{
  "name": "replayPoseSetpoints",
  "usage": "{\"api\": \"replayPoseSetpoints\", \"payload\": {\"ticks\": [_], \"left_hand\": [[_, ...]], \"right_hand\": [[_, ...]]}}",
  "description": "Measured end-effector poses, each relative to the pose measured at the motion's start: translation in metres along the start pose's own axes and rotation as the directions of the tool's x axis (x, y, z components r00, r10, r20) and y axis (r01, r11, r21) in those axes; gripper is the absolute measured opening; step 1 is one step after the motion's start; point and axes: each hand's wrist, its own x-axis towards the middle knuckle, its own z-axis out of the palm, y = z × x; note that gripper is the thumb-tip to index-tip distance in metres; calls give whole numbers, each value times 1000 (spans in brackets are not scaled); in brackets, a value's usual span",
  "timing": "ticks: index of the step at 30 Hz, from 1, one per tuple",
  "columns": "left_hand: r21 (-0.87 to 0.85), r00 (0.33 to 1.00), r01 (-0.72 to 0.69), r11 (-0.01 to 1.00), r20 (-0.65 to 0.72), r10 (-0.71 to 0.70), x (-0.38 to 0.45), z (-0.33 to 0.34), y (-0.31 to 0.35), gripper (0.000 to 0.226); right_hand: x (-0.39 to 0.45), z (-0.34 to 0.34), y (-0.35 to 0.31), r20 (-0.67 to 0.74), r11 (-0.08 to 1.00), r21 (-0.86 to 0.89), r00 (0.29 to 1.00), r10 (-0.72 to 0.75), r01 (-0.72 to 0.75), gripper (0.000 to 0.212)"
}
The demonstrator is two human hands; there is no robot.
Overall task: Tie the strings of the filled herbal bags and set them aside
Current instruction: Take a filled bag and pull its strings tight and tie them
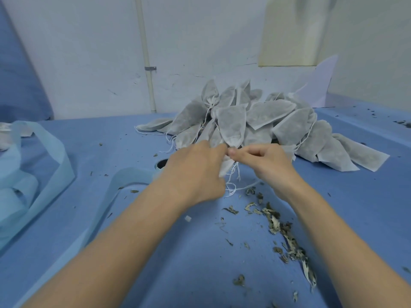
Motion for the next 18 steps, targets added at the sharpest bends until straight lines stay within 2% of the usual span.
{"api": "replayPoseSetpoints", "payload": {"ticks": [2, 4, 6, 8, 9, 11, 14, 18], "left_hand": [[46, 996, 58, 997, 57, -61, -5, 2, 2, 44], [4, 994, 107, 994, 22, -108, -8, 7, 1, 42], [-171, 990, 131, 977, -33, -139, -9, 13, -1, 35], [-397, 988, 143, 907, 7, -153, -9, 16, 0, 35], [-458, 988, 154, 876, 44, -151, -9, 16, 2, 37], [-484, 986, 167, 859, 72, -151, -8, 17, 3, 39], [-473, 987, 152, 868, 29, -157, -8, 22, -2, 30], [-434, 996, 67, 899, -28, -88, -12, 24, -9, 17]], "right_hand": [[0, 4, 2, 47, 995, -97, 999, 26, -21, 27], [0, 11, 3, 83, 991, -130, 996, 41, -30, 26], [-1, 18, 4, 112, 989, -149, 993, 27, -10, 29], [-3, 25, 4, 134, 986, -168, 991, -2, 24, 32], [-4, 27, 4, 137, 985, -170, 990, -8, 32, 33], [-4, 28, 3, 127, 986, -163, 992, -5, 26, 30], [-3, 23, 4, 45, 984, -176, 999, 5, 3, 26], [-2, 20, 3, -23, 979, -197, 999, 44, -48, 40]]}}
